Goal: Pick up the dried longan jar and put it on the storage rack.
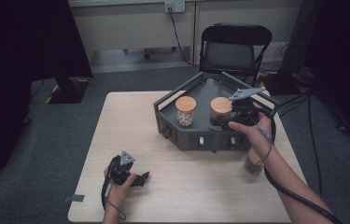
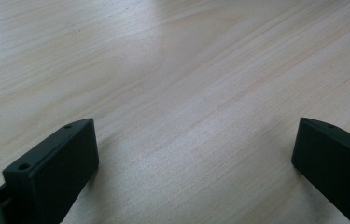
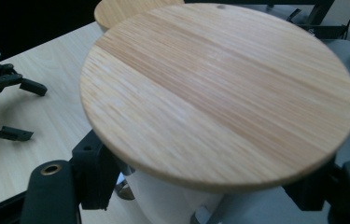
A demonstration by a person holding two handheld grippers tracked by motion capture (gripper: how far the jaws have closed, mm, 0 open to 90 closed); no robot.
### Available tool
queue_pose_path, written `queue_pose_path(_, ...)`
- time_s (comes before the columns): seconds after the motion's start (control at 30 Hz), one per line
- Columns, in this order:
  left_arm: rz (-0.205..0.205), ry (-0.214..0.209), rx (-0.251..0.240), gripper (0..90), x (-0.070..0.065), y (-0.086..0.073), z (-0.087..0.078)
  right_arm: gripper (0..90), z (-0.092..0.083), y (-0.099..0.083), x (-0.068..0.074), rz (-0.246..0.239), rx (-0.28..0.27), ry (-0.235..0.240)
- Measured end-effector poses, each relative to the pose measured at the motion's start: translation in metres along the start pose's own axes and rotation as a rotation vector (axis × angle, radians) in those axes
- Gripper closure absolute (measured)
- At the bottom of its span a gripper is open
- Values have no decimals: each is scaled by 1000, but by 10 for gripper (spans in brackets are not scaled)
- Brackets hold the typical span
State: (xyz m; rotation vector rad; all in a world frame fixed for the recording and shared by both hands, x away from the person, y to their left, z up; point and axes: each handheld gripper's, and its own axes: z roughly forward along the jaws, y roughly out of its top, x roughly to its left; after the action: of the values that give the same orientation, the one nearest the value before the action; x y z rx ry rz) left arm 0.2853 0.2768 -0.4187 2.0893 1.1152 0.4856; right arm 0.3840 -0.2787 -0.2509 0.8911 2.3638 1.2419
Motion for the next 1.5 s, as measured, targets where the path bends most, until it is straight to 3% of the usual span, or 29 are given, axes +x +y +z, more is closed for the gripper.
queue_pose_path(0.67, 2, 0, 2, 0, 0, 0, 0, 255, 21, -5, -9, 48, 13, -47)
queue_pose_path(1.5, -1, 0, 0, 0, 0, 0, 0, 254, 39, -11, -6, 30, 18, -48)
